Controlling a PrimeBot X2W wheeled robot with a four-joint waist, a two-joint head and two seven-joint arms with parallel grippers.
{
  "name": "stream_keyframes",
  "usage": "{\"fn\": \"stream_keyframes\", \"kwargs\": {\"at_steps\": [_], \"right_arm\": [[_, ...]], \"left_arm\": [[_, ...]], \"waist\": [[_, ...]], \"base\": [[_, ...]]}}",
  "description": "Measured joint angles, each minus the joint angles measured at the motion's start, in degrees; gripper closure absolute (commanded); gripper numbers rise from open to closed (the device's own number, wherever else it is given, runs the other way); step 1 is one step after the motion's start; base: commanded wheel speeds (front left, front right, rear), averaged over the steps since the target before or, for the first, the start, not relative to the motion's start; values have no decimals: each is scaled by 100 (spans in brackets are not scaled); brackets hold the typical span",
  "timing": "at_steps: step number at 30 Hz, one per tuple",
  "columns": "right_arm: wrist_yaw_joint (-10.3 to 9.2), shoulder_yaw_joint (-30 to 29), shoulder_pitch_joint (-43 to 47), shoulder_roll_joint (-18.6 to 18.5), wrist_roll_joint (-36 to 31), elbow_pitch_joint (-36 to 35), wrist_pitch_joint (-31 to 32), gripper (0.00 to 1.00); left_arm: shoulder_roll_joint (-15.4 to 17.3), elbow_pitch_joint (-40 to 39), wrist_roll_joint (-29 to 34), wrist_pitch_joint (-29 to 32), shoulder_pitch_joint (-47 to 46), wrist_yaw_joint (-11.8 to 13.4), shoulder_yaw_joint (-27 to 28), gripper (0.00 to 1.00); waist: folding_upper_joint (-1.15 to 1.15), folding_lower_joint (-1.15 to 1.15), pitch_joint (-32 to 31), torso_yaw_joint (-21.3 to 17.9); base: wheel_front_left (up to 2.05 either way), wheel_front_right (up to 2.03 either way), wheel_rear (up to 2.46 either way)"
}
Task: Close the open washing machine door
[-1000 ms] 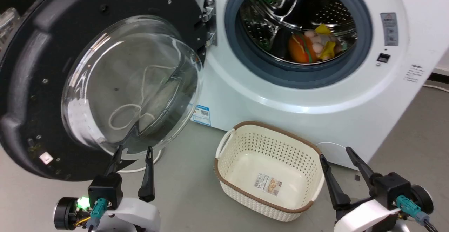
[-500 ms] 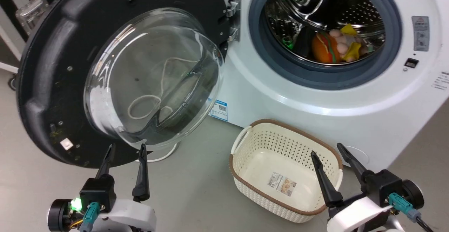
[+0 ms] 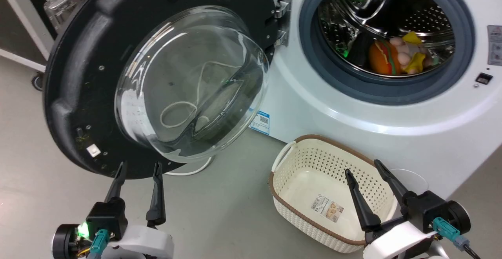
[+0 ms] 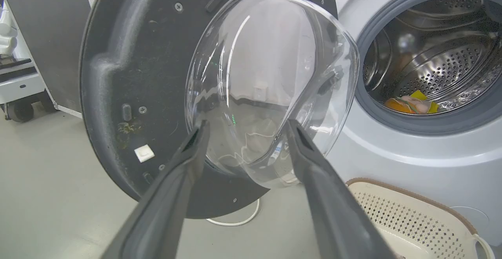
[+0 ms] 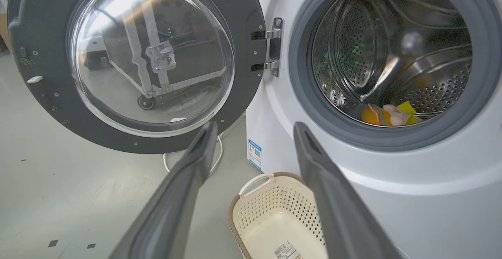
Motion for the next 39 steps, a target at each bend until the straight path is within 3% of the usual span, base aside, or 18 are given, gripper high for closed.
{"fn": "stream_keyframes", "kwargs": {"at_steps": [1, 2, 12, 16, 22, 30, 35, 39], "right_arm": [[0, 2, -1, 0, 0, 0, -2, 0], [0, 4, 0, 0, 0, 1, -18, 0], [0, -9, 1, 1, 10, -12, -140, 0], [0, -48, 2, 1, 9, -70, -188, 0], [0, -10, -4, 1, -3, -121, -253, 0], [0, 181, -266, -51, -93, -99, -349, 0], [0, 324, -409, -126, -92, -45, -421, 0], [0, 405, -481, -149, -86, 16, -455, 0]], "left_arm": [[0, 19, -4, -2, 1, -2, -5, 93], [-1, 41, -18, -5, 1, -5, -5, 100], [52, -91, -356, -132, -115, -271, 415, 100], [336, -146, -544, -192, -520, -424, 615, 100], [901, 337, -1410, -136, -1329, -516, 1012, 100], [1694, 1432, -2709, 822, -2569, -593, 1608, 100], [1827, 2727, -4232, 2168, -3487, -480, 2276, 100], [1982, 3301, -5010, 2931, -3808, -370, 2674, 100]], "waist": [[0, 0, 2, 24], [0, 0, 5, 48], [0, 0, 58, 306], [0, 0, 137, 386], [0, 1, 403, 376], [0, 1, 847, 234], [0, 1, 1094, 130], [0, 1, 1177, 65]], "base": [[0, 0, 0], [0, 0, 0], [0, 0, 0], [0, 0, 0], [0, 0, 0], [0, 0, 0], [0, 0, 0], [0, 0, 0]]}}
